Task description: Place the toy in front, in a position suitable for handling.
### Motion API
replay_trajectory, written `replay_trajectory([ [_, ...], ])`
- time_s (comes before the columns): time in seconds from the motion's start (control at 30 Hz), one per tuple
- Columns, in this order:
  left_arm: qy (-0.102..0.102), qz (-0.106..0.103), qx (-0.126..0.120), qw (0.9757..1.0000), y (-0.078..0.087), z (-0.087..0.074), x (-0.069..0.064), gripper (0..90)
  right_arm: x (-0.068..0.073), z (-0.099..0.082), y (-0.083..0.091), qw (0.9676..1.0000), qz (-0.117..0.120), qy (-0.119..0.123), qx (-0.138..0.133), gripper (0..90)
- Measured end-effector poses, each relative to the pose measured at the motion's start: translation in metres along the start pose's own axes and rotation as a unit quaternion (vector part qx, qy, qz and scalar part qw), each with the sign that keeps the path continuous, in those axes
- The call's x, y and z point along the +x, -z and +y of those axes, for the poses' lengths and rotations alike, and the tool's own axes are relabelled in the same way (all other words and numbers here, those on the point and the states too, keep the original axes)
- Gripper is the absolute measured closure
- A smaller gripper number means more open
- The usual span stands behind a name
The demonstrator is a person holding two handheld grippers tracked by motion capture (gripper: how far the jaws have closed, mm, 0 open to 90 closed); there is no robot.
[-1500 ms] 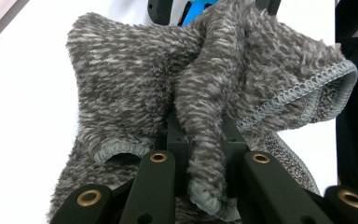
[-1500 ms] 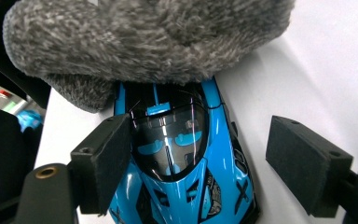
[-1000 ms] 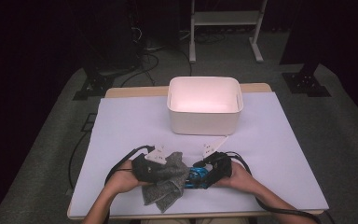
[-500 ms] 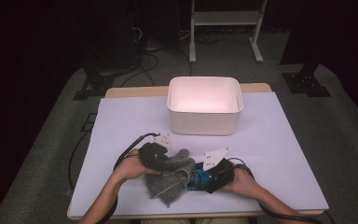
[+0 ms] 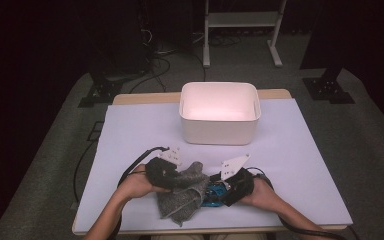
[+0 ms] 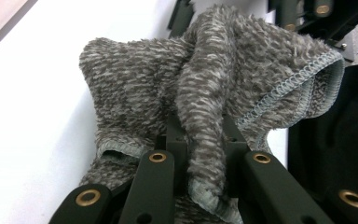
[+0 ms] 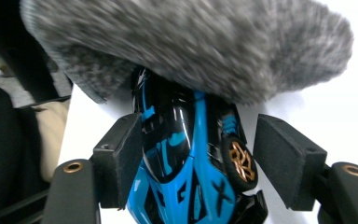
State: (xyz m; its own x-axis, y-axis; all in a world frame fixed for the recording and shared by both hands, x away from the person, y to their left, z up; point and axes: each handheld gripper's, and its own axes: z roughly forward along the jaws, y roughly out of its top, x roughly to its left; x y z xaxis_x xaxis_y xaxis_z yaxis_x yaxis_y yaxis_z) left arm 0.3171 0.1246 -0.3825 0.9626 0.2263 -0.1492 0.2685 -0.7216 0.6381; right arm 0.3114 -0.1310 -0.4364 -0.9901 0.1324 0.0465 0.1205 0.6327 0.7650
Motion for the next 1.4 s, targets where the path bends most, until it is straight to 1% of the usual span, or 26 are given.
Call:
replay_trajectory([
  [0.07, -0.003, -0.004, -0.004, 1.0000, 0.002, -0.002, -0.004, 79.1, 0.000, -0.001, -0.002, 0.9999, 0.013, -0.006, 0.003, 32.2],
  [0.13, -0.004, -0.017, -0.008, 0.9998, 0.004, -0.004, -0.008, 79.1, 0.001, -0.001, -0.004, 0.9994, 0.034, -0.007, 0.003, 36.2],
  [0.17, -0.004, -0.021, -0.009, 0.9997, 0.005, -0.005, -0.008, 79.1, 0.002, -0.001, -0.006, 0.9991, 0.041, -0.007, 0.007, 36.3],
  [0.27, 0.001, -0.030, -0.016, 0.9994, 0.006, -0.007, -0.009, 79.1, 0.005, 0.000, -0.012, 0.9984, 0.054, -0.006, 0.014, 38.9],
  [0.43, 0.003, -0.040, -0.022, 0.9990, 0.007, -0.010, -0.012, 79.0, 0.008, 0.004, -0.020, 0.9976, 0.064, -0.002, 0.028, 41.8],
  [0.47, 0.000, -0.041, -0.021, 0.9990, 0.007, -0.010, -0.013, 79.0, 0.009, 0.004, -0.022, 0.9974, 0.066, -0.003, 0.030, 43.4],
  [0.5, 0.000, -0.042, -0.021, 0.9989, 0.007, -0.010, -0.013, 79.0, 0.009, 0.005, -0.023, 0.9970, 0.071, -0.003, 0.030, 46.8],
  [0.53, -0.002, -0.047, -0.021, 0.9986, 0.007, -0.010, -0.014, 79.0, 0.010, 0.005, -0.024, 0.9965, 0.078, 0.003, 0.031, 51.1],
  [0.57, -0.003, -0.051, -0.021, 0.9985, 0.007, -0.010, -0.014, 79.0, 0.011, 0.006, -0.024, 0.9952, 0.092, 0.008, 0.032, 55.1],
  [0.63, 0.000, -0.058, -0.029, 0.9979, 0.008, -0.013, -0.014, 79.2, 0.014, 0.005, -0.024, 0.9955, 0.087, 0.020, 0.029, 55.7],
  [0.7, 0.005, -0.059, -0.038, 0.9975, 0.009, -0.015, -0.013, 79.5, 0.015, 0.004, -0.024, 0.9955, 0.087, 0.021, 0.029, 55.9],
  [0.73, 0.003, -0.059, -0.040, 0.9975, 0.010, -0.015, -0.013, 79.5, 0.014, 0.004, -0.024, 0.9955, 0.087, 0.022, 0.028, 56.0],
  [0.8, 0.002, -0.062, -0.054, 0.9966, 0.014, -0.015, -0.014, 79.5, 0.016, 0.003, -0.024, 0.9960, 0.082, 0.027, 0.024, 56.1],
  [0.83, 0.001, -0.061, -0.060, 0.9963, 0.017, -0.014, -0.014, 79.5, 0.017, 0.003, -0.023, 0.9969, 0.070, 0.031, 0.019, 56.1],
  [0.9, 0.000, -0.054, -0.069, 0.9962, 0.024, -0.013, -0.012, 79.5, 0.016, 0.003, -0.021, 0.9966, 0.077, 0.026, 0.013, 56.0],
  [0.97, 0.000, -0.045, -0.075, 0.9962, 0.032, -0.010, -0.009, 79.5, 0.015, 0.005, -0.019, 0.9976, 0.062, 0.029, 0.011, 56.0],
  [1.07, -0.006, -0.034, -0.076, 0.9965, 0.038, -0.004, -0.008, 79.5, 0.006, 0.009, -0.014, 0.9984, 0.048, 0.031, 0.006, 56.0],
  [1.1, -0.008, -0.031, -0.076, 0.9966, 0.039, -0.003, -0.008, 79.4, 0.004, 0.011, -0.013, 0.9985, 0.041, 0.035, 0.005, 56.0],
  [1.17, -0.013, -0.019, -0.070, 0.9973, 0.040, 0.002, -0.007, 79.4, 0.001, 0.015, -0.010, 0.9986, 0.031, 0.042, 0.007, 56.0],
  [1.23, -0.016, -0.012, -0.071, 0.9972, 0.043, 0.005, -0.006, 79.4, -0.003, 0.019, -0.008, 0.9985, 0.024, 0.049, 0.007, 56.0],
  [1.33, -0.015, -0.001, -0.067, 0.9976, 0.044, 0.007, -0.003, 79.4, -0.006, 0.021, -0.009, 0.9978, 0.020, 0.062, 0.015, 56.0],
  [1.4, -0.012, 0.004, -0.060, 0.9981, 0.043, 0.007, -0.001, 79.5, -0.009, 0.022, -0.011, 0.9971, 0.024, 0.068, 0.024, 56.0],
])
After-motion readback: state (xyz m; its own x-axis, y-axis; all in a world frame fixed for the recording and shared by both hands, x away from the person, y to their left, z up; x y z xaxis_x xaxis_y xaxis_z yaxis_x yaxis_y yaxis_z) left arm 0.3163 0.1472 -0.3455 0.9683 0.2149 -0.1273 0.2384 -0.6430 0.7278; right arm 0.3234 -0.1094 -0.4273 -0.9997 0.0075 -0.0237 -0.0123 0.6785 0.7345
